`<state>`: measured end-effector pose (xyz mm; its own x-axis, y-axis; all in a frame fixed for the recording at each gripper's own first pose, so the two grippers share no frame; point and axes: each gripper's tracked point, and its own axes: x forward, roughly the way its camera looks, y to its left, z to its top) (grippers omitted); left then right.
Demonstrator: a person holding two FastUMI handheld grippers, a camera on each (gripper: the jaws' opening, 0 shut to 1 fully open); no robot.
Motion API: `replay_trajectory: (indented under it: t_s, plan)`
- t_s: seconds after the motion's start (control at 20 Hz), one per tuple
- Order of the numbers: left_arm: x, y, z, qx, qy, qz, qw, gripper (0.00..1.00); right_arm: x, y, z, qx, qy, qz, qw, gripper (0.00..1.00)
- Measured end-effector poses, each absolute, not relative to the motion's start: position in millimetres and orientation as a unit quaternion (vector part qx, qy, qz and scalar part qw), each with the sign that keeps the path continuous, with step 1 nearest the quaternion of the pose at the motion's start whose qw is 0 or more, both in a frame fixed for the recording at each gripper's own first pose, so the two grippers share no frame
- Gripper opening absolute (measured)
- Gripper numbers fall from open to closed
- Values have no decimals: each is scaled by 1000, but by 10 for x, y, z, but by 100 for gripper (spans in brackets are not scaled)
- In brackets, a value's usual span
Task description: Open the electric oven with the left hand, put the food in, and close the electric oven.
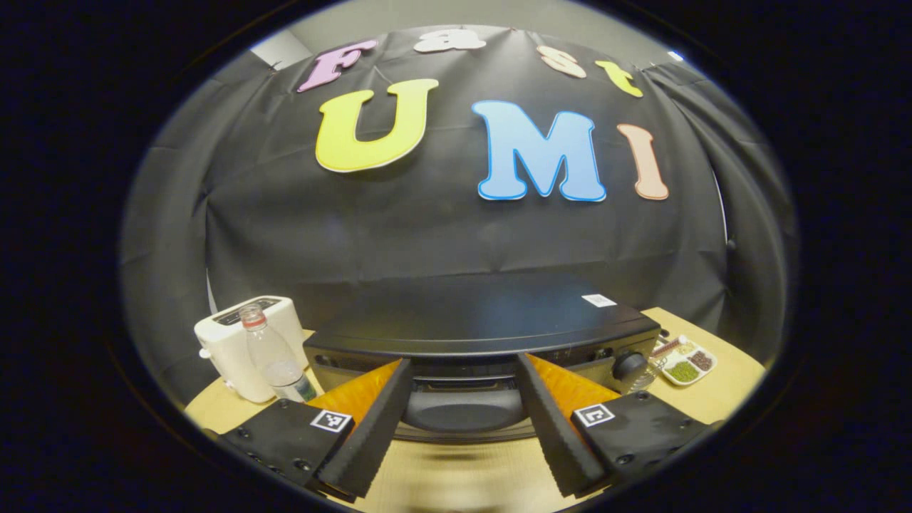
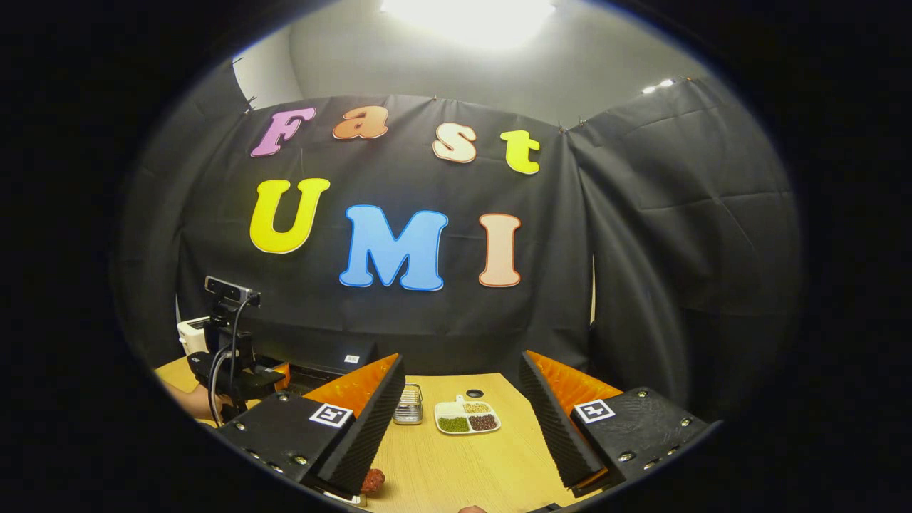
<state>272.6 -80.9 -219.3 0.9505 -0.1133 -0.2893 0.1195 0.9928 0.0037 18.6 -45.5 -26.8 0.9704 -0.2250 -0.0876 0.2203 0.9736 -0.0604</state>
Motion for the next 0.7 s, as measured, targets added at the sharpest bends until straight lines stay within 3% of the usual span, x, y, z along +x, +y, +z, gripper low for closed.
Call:
replay_trajectory:
  t_s: [0.7]
  plan:
    - [2100, -759, -2426, 22, 179, -48, 982, 97, 218, -435, -334, -9, 47, -76, 996, 98]
